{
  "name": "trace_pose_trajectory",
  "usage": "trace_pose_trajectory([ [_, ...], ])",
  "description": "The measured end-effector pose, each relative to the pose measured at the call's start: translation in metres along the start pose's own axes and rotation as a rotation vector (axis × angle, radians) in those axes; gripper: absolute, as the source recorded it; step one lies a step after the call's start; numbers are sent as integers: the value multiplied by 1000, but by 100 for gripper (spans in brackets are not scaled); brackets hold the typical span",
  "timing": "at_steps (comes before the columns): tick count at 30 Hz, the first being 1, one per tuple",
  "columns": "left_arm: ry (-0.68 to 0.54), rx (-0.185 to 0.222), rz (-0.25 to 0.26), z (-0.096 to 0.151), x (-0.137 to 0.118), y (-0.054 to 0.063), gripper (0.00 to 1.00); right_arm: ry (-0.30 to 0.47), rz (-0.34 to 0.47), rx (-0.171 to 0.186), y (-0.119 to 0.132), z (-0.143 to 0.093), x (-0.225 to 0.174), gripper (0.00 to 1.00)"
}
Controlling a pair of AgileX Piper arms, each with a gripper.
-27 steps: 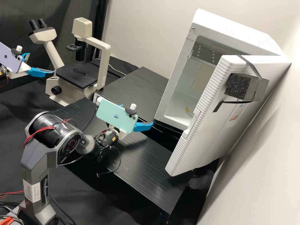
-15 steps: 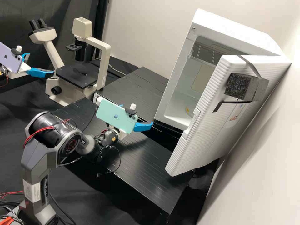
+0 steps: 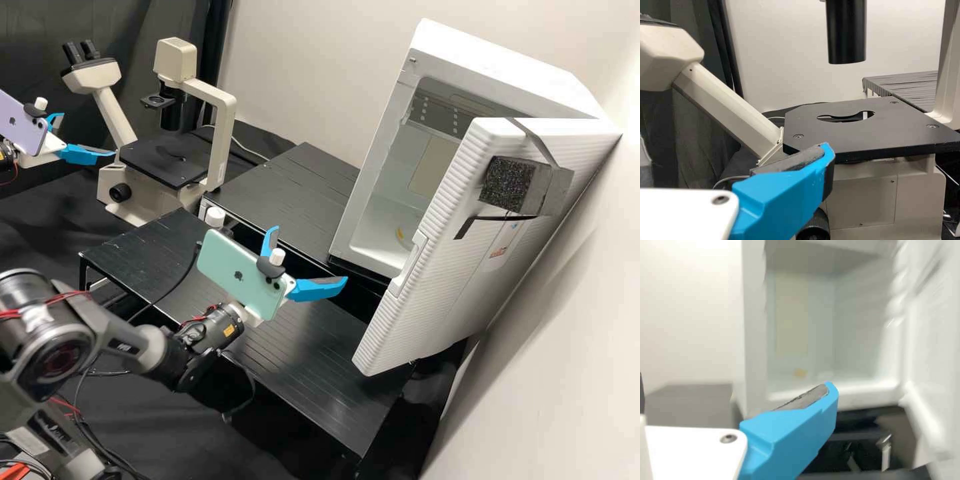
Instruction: Close the incubator door.
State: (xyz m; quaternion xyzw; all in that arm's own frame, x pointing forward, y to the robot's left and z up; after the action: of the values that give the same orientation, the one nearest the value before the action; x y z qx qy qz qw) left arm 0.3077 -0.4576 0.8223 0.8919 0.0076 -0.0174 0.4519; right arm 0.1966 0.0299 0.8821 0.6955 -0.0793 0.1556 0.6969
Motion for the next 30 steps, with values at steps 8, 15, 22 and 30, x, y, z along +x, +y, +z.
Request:
trace_pose_trajectory([
  [8, 0, 0, 0, 0, 0, 0, 100, 48, 225, -56, 43, -8, -51, 100],
  [15, 0, 0, 0, 0, 0, 0, 100, -36, 315, -59, 57, 7, -57, 100],
  [22, 0, 0, 0, 0, 0, 0, 100, -161, 285, -61, 57, 36, -31, 100],
  [30, 0, 0, 0, 0, 0, 0, 100, -240, 308, -69, 59, 53, -12, 100],
])
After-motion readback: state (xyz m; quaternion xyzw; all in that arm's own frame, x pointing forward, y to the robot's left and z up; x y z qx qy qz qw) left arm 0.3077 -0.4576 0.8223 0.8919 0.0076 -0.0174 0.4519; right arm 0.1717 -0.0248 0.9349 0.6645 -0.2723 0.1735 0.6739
